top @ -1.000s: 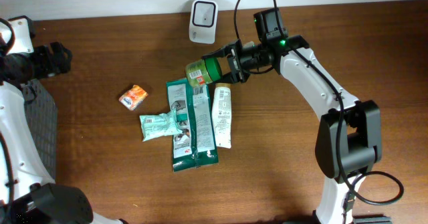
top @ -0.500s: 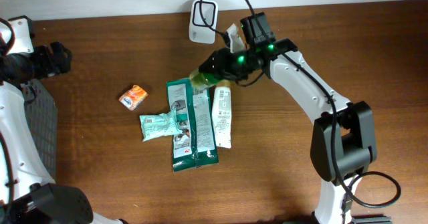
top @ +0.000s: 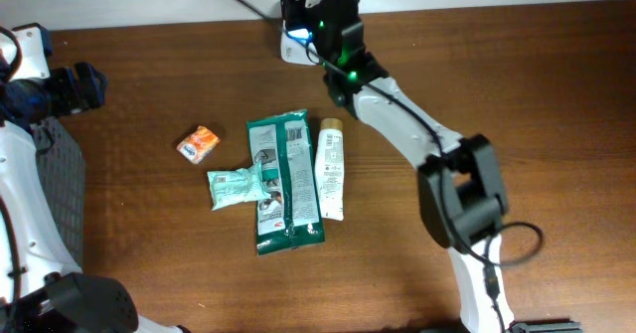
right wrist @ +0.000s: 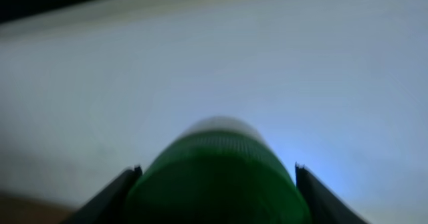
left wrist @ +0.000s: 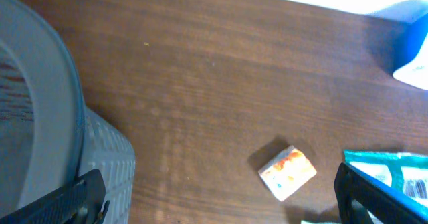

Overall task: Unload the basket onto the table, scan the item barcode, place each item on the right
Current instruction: 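Lift the jar and hold it up to the white scanner, then place the jar at the right side of the table and release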

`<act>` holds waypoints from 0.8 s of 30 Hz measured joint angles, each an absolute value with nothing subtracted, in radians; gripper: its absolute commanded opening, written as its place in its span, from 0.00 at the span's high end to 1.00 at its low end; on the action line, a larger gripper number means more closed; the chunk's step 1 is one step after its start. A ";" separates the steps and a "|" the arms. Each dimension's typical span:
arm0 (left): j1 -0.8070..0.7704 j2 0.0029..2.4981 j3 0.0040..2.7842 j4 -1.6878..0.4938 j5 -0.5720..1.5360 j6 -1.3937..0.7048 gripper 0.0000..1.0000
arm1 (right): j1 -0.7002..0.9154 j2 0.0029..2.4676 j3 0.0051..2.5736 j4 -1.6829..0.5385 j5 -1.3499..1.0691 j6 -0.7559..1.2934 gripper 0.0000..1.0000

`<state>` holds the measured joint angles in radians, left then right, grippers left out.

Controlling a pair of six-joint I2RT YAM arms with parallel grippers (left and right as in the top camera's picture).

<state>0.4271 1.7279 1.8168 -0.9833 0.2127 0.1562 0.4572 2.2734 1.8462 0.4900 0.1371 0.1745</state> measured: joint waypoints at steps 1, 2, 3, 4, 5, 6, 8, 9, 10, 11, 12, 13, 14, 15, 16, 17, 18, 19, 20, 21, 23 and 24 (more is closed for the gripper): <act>0.427 1.728 1.817 -0.985 0.213 0.156 0.01 | 0.457 2.318 1.846 0.559 0.160 0.164 0.51; 0.427 1.728 1.817 -0.983 0.213 0.156 0.01 | 0.457 2.342 1.845 0.595 0.176 0.155 0.51; 0.427 1.728 1.817 -0.982 0.212 0.156 0.01 | 0.457 2.372 1.846 0.626 0.189 0.144 0.51; 0.427 1.728 1.817 -0.984 0.213 0.156 0.01 | 0.457 2.396 1.845 0.632 0.200 0.131 0.50; 0.427 1.728 1.817 -0.984 0.213 0.156 0.01 | 0.457 2.407 1.845 0.633 0.205 0.125 0.51; 0.427 1.728 1.817 -0.984 0.213 0.156 0.01 | 0.457 2.413 1.845 0.630 0.213 0.120 0.51; 0.427 1.728 1.817 -0.984 0.213 0.156 0.01 | 0.454 2.414 1.846 0.638 0.221 0.113 0.50; 0.427 1.728 1.817 -0.984 0.213 0.156 0.01 | 0.452 2.414 1.846 0.639 0.222 0.110 0.50; 0.427 1.728 1.817 -0.984 0.213 0.156 0.01 | 0.451 2.414 1.846 0.637 0.224 0.103 0.51; 0.427 1.728 1.817 -0.984 0.213 0.156 0.01 | 0.451 2.414 1.846 0.637 0.224 0.098 0.50; 0.427 1.728 1.817 -0.984 0.213 0.156 0.01 | 0.451 2.414 1.846 0.638 0.224 0.079 0.50; 0.427 1.728 1.817 -0.984 0.213 0.156 0.01 | 0.451 2.414 1.846 0.624 0.225 0.065 0.51; 0.427 1.728 1.817 -0.984 0.213 0.156 0.01 | 0.451 2.413 1.846 0.590 0.225 0.052 0.51; 0.427 1.728 1.817 -0.984 0.212 0.156 0.01 | 0.451 2.411 1.846 0.546 0.226 0.047 0.51; 0.427 1.728 1.817 -0.984 0.212 0.156 0.01 | 0.451 2.410 1.846 0.508 0.225 0.044 0.51; 0.427 1.728 1.817 -0.984 0.213 0.156 0.01 | 0.451 2.400 1.845 0.447 0.226 0.043 0.51; 0.427 1.728 1.817 -0.984 0.213 0.156 0.01 | 0.451 2.370 1.845 0.357 0.227 0.041 0.51; 0.427 1.728 1.817 -0.982 0.212 0.156 0.01 | 0.451 2.342 1.845 0.302 0.224 0.041 0.50; 0.427 1.728 1.817 -0.984 0.213 0.156 0.01 | 0.450 2.297 1.846 0.254 0.216 0.041 0.50; 0.427 1.728 1.818 -0.985 0.213 0.156 0.01 | 0.448 2.238 1.845 0.136 0.192 0.042 0.49; 0.427 1.728 1.818 -0.983 0.212 0.156 0.01 | 0.439 2.120 1.845 -0.018 0.136 0.053 0.50; 0.427 1.728 1.818 -0.984 0.212 0.156 0.01 | 0.428 2.051 1.846 -0.105 0.110 0.059 0.50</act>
